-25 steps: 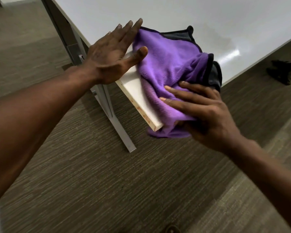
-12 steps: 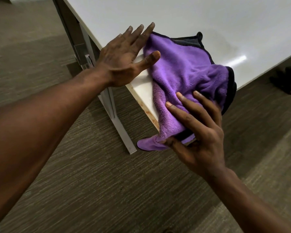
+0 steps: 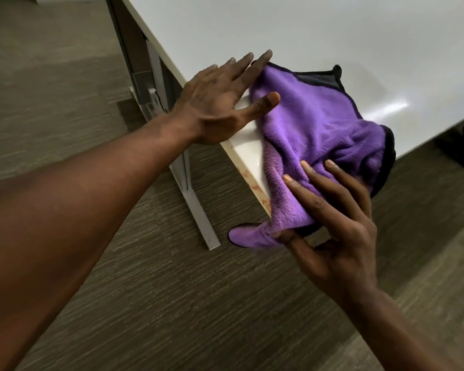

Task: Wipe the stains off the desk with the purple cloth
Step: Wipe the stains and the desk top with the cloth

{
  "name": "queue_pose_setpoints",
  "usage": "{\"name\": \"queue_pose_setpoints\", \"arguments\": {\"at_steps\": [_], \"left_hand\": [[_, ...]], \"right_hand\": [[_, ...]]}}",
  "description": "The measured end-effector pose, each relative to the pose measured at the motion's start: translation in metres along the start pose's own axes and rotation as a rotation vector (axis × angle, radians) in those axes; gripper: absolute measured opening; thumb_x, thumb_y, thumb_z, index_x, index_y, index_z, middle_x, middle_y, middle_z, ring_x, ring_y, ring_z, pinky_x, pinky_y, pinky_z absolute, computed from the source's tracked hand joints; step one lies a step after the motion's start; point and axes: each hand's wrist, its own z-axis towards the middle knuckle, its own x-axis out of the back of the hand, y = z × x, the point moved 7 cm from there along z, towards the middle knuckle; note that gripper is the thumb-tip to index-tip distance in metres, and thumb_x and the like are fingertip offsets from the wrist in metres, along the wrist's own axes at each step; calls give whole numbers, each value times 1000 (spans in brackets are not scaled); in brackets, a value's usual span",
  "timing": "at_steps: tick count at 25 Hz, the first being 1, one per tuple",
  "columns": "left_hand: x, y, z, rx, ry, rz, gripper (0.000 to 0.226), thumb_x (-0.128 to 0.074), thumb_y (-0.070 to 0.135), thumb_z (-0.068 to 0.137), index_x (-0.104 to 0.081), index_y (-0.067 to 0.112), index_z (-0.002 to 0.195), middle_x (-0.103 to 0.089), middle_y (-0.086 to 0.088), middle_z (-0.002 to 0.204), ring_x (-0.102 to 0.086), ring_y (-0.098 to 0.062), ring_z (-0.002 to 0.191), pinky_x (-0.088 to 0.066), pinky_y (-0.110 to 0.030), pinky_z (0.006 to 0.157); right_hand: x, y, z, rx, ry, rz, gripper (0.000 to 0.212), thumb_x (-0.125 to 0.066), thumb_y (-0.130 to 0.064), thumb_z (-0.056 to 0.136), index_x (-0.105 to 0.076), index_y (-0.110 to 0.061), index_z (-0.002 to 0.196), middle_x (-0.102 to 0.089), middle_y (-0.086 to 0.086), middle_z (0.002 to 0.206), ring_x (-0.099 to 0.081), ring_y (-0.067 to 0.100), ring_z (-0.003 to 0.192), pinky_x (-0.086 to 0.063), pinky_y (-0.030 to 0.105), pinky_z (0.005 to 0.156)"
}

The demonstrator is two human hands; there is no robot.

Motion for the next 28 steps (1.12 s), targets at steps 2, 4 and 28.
{"name": "queue_pose_setpoints", "arguments": {"at_steps": [2,4,28], "left_hand": [[1,0,0,2,12,-4,88,-10,81,87,1,36,162,-11,-2,171,-16,-25,157,-13,-47,127],[1,0,0,6,17,-10,87,-11,80,88,0,36,162,-11,-2,171,-16,-24,157,-13,-46,127],[2,-2,-1,11,-25,-55,96,-4,90,78,8,41,160,-4,0,172,-10,-20,158,-9,-45,128]], "right_hand": [[2,-2,0,-3,35,-12,54,-82,-42,80,-68,-21,128,-62,4,139,-50,32,136,-42,57,108],[-4,-6,2,-41,100,-7,49,-84,-40,79,-71,-21,123,-66,4,131,-55,33,129,-44,56,106],[-14,-52,20,-169,93,-320,42,-84,-28,72,-79,-20,113,-75,2,112,-64,28,105,-55,45,89]]}}
